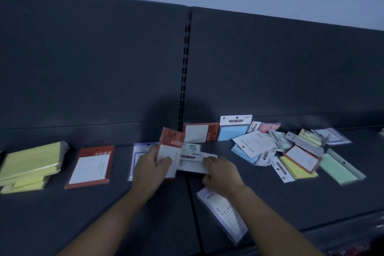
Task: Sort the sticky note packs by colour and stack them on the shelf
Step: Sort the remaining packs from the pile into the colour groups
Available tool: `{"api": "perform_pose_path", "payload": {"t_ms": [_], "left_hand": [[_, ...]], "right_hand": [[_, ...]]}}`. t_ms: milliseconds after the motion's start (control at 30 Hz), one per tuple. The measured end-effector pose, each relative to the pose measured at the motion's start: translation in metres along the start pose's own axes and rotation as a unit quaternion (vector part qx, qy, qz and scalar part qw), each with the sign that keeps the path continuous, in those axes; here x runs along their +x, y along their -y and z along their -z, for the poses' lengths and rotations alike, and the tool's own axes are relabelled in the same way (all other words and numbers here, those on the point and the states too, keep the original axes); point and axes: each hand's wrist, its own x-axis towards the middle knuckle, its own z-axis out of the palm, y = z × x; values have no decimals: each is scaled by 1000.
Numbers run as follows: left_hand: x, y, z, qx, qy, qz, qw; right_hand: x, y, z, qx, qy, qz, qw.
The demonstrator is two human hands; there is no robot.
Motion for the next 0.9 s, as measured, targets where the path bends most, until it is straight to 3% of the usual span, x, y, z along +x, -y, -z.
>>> {"api": "perform_pose_path", "payload": {"t_ms": [100,167,233,333,400,467,533,700,833,900], "left_hand": [[2,-3,-2,-31,-31,7,999],[3,-10,-3,-44,-66,11,997],[2,-16,-3,-47,-102,10,994],[0,-30,-2,-59,-145,8,988],[-3,-38,-1,-69,-172,7,983],[-13,-42,-4,-45,-182,18,982],[-23,-41,-8,-47,-159,48,985],[-54,-47,0,-187,-91,166,964],[-78,-42,22,-167,26,145,975],[-79,-39,32,-173,27,153,973]], "right_hand": [[-3,-6,5,-16,-59,23,998],[-6,-15,11,101,-142,19,984],[-12,-22,21,272,-201,13,941],[-13,-23,42,461,-201,1,864],[-10,-22,59,557,-195,-21,807],[-8,-22,68,598,-187,-16,779],[-8,-17,73,587,-174,8,791],[-4,7,71,540,-122,67,830],[-1,36,60,504,-107,50,856],[4,52,58,489,-116,38,864]]}}
